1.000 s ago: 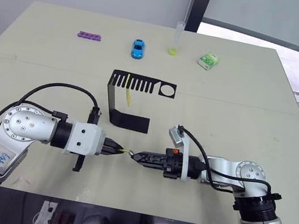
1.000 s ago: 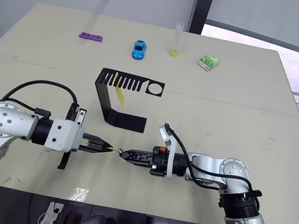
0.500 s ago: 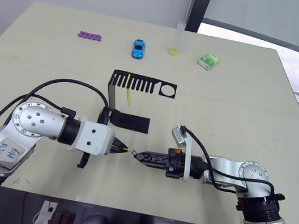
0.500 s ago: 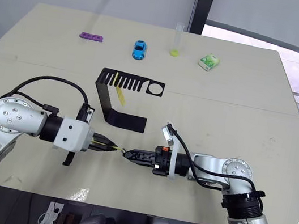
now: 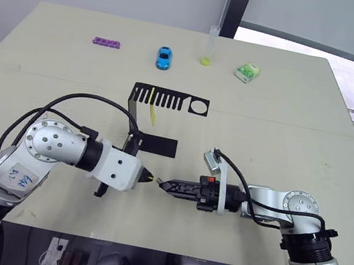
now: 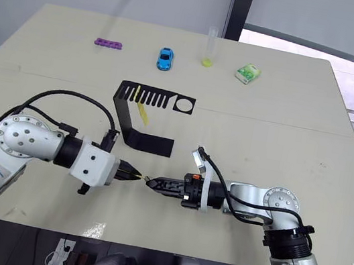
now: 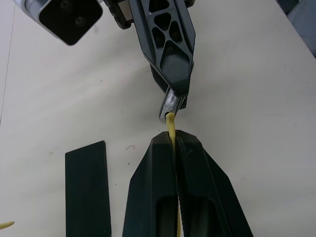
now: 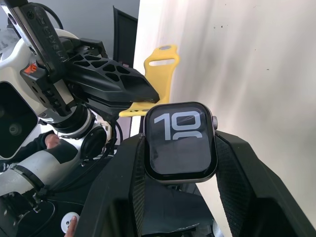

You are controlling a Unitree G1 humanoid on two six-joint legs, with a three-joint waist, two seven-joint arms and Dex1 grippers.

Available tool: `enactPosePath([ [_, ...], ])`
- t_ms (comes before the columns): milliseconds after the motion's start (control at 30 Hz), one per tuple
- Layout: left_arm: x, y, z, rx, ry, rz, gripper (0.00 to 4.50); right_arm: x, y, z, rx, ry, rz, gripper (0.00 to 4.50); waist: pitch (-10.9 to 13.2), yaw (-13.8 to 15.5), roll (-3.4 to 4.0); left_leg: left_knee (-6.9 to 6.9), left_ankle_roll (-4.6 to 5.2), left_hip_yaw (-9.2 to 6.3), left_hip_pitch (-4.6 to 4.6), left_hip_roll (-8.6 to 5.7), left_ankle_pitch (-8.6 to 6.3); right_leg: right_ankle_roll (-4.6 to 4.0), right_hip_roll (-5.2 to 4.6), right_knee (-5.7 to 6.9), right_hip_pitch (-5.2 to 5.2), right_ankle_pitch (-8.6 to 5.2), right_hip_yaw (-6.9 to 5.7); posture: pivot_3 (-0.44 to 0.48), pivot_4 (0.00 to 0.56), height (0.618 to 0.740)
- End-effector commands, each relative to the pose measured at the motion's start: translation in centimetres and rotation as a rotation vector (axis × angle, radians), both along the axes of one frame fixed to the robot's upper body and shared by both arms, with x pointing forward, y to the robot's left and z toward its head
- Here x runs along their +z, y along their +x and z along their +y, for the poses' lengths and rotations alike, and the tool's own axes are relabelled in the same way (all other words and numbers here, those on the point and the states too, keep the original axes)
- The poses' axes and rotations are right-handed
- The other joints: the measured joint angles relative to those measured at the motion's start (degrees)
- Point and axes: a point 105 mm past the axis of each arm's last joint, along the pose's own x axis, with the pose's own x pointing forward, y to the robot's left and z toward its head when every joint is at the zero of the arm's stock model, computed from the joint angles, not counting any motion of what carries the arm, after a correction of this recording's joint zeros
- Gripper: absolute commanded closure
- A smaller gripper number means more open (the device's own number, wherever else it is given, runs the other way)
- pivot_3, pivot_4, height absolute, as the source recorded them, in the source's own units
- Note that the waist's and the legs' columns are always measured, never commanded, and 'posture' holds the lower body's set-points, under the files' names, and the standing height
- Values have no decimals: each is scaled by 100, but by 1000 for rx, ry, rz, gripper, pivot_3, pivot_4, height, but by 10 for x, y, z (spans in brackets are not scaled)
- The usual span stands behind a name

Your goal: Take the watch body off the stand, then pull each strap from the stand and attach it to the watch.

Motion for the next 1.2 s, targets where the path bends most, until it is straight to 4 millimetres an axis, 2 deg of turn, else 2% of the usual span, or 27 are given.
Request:
enactPosePath([
  [33, 6, -7, -13, -63, -9, -49, 4500, 11, -9, 8, 58, 56, -22, 2996, 0, 2, 0, 0, 0, 0, 0, 0, 0, 0, 0, 0, 0, 0, 0, 0, 150, 740],
  [867, -5, 3, -24, -42, 16, -69, 4500, 12, -12, 10, 74, 59, -26, 2996, 0, 23, -1, 4, 1, 0, 0, 0, 0, 0, 0, 3, 0, 0, 0, 0, 150, 740],
  [1200, -3, 5, -24, -34, 0, -83, 4500, 11, -12, 10, 71, 55, -24, 2996, 0, 37, -1, 5, 1, 0, 0, 0, 0, 0, 0, 5, 0, 0, 0, 0, 150, 740],
])
